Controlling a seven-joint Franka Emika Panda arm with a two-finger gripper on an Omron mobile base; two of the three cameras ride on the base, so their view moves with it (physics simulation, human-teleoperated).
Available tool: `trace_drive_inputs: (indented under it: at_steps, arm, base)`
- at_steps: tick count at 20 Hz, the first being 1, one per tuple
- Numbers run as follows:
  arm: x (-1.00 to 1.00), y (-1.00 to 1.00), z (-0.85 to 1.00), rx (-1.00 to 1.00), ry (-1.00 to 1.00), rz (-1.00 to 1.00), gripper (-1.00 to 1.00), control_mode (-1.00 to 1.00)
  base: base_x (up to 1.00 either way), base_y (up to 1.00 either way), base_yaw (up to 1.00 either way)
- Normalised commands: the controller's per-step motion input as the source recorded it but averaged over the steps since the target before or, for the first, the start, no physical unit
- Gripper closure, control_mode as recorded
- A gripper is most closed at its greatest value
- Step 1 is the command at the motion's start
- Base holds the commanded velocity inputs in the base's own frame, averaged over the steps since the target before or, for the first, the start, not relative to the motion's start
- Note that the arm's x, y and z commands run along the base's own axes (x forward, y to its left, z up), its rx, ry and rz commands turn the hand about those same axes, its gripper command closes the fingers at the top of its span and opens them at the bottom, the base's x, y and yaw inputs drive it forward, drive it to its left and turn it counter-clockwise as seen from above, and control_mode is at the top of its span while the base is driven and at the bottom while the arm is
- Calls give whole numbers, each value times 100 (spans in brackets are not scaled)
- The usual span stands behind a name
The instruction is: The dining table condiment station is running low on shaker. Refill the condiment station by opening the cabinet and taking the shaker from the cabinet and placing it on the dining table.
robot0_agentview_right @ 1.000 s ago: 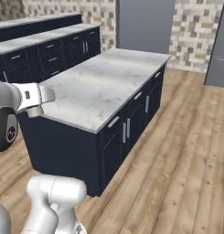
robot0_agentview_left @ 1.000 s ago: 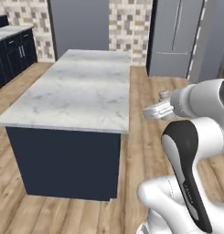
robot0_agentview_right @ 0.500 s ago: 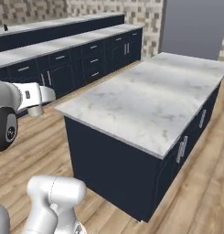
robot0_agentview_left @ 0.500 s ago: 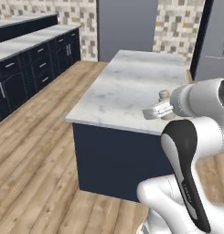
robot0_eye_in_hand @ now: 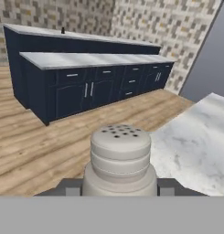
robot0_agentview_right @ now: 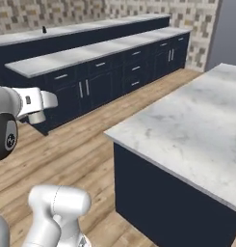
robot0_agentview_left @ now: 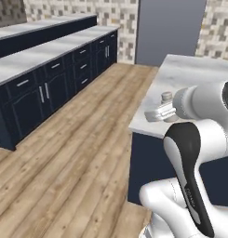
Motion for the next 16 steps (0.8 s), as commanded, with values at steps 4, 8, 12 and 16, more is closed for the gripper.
trace_drive_inputs:
  at_steps: [4,8,12,16]
  arm:
    - [0,0,0,0,0,0,100,100]
    - [0,0,0,0,0,0,100,100]
    - [0,0,0,0,0,0,100,100]
    - [0,0,0,0,0,0,100,100]
  base:
    - [100,98,15]
    - [100,95,3]
    - [100,99,0]
    - [100,95,-2]
